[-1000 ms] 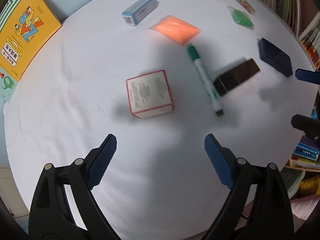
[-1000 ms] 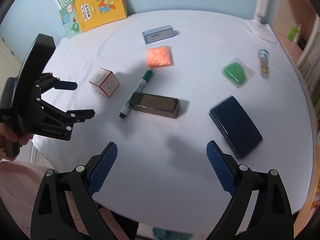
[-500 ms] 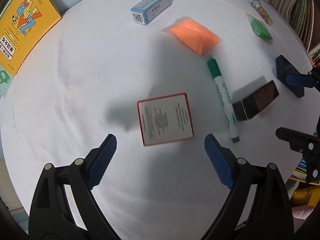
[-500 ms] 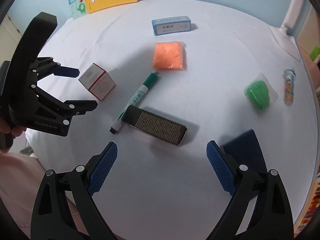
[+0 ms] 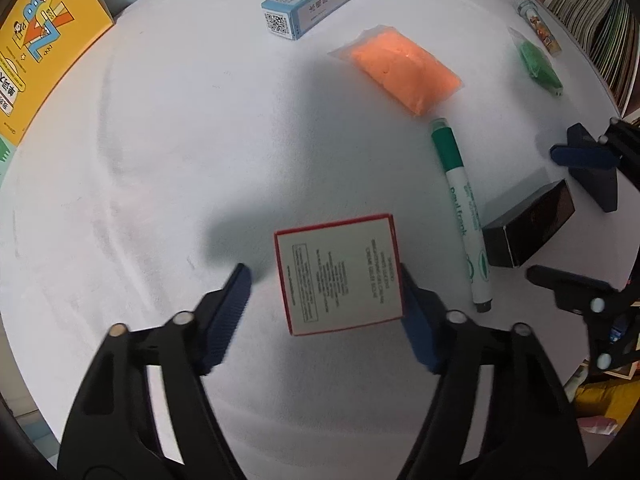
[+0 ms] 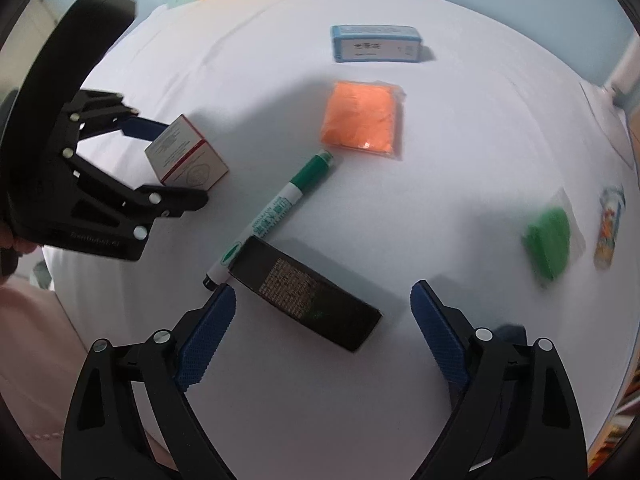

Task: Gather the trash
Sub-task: 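Grasp the small white-and-red box with the left tool while the right tool grasps the black box, then carry both boxes to the teal wastebasket and open both tools to drop them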

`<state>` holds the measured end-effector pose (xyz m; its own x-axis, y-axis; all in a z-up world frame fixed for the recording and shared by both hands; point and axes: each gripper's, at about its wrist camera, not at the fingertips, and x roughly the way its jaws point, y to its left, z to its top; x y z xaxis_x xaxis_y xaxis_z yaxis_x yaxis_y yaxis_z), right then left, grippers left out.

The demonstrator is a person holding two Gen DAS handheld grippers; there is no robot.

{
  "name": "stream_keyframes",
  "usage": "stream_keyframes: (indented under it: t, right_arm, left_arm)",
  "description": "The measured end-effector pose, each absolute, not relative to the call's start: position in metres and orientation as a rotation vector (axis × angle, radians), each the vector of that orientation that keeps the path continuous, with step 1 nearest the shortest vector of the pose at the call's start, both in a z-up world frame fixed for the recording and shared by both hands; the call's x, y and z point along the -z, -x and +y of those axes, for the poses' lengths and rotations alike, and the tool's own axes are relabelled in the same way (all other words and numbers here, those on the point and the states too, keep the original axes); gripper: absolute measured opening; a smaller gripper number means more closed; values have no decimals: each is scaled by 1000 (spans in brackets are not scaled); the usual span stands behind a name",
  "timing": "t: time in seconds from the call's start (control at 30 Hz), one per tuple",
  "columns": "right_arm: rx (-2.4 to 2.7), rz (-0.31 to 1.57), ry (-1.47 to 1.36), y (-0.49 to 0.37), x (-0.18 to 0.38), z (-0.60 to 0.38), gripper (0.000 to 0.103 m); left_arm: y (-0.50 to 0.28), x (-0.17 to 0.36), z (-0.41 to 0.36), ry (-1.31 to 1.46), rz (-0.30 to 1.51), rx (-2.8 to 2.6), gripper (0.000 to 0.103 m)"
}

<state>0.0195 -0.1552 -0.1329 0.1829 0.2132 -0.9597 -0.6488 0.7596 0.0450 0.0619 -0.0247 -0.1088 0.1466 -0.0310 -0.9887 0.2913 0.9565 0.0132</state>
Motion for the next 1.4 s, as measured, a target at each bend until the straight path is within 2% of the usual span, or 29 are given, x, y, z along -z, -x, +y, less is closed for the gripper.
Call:
stream_keyframes:
  t: [0.1,0.13,0.2,0.3,0.5,0.93,1.17,1.4]
  right_arm:
    - [-657,1251,503,-15,137,-144,50]
    - [-660,1252,517,-14,138,-143,46]
    - [-663,1249,521,-12,138,-141,36]
    - [-664,1242,506,-11,136,-142,30]
    - [-657,1237,446,-11,130,-147,25]
    - [-573,1193,275,1,102,-178,25]
    - [-482,1155,191,28,83,-211,25]
    - [-348,1132,82,96,84,-255,25]
  left_arm:
    - [-69,109,-20,-196,1405,250,52]
    - [-66,108,-22,-197,1400,251,46]
    - [-66,107,-22,-202,1398,256,45]
    - [-63,107,-24,-197,1396,260,44]
    - [-60,108,-32,-206,1394,264,44]
    - [-48,84,-54,-286,1324,321,44]
    - [-25,76,-81,-362,1280,403,44]
    - [14,68,-137,-467,1251,534,44]
